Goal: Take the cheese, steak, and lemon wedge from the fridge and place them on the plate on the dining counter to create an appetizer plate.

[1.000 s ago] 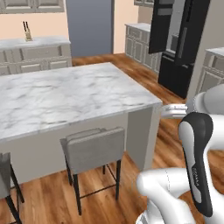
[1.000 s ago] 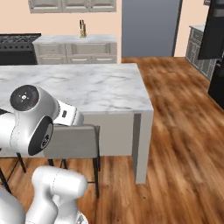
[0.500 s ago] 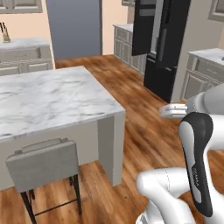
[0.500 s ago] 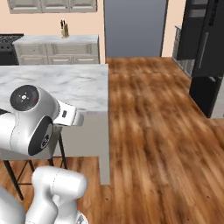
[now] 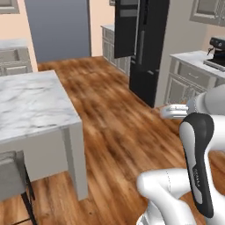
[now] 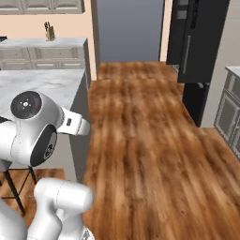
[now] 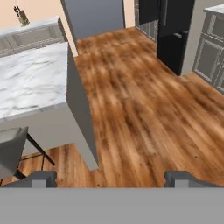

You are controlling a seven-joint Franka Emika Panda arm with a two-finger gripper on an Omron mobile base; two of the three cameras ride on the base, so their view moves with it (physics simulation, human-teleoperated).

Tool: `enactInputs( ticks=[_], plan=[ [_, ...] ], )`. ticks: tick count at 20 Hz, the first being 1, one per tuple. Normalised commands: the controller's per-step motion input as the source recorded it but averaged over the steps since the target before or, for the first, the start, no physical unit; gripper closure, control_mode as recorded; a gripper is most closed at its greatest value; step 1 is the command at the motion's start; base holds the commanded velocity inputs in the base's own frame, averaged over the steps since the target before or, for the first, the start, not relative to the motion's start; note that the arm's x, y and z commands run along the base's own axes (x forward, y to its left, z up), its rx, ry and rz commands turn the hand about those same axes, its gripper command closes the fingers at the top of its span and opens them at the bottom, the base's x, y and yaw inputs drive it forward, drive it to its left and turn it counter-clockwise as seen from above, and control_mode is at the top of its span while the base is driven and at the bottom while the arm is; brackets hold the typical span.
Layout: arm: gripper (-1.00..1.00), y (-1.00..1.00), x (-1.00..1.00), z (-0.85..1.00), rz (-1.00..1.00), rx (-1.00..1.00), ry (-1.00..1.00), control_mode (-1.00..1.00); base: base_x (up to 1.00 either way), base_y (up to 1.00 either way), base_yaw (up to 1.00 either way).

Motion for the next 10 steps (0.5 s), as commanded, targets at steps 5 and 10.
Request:
enactInputs(
  ticks=[5, 10],
  plan=[
    [-1.0, 0.0, 0.0, 0.0, 0.0, 0.0, 0.0, 1.0, 0.48, -1.0, 0.0],
    [-1.0, 0.0, 0.0, 0.0, 0.0, 0.0, 0.0, 1.0, 0.92, -0.58, 0.0]
  ],
)
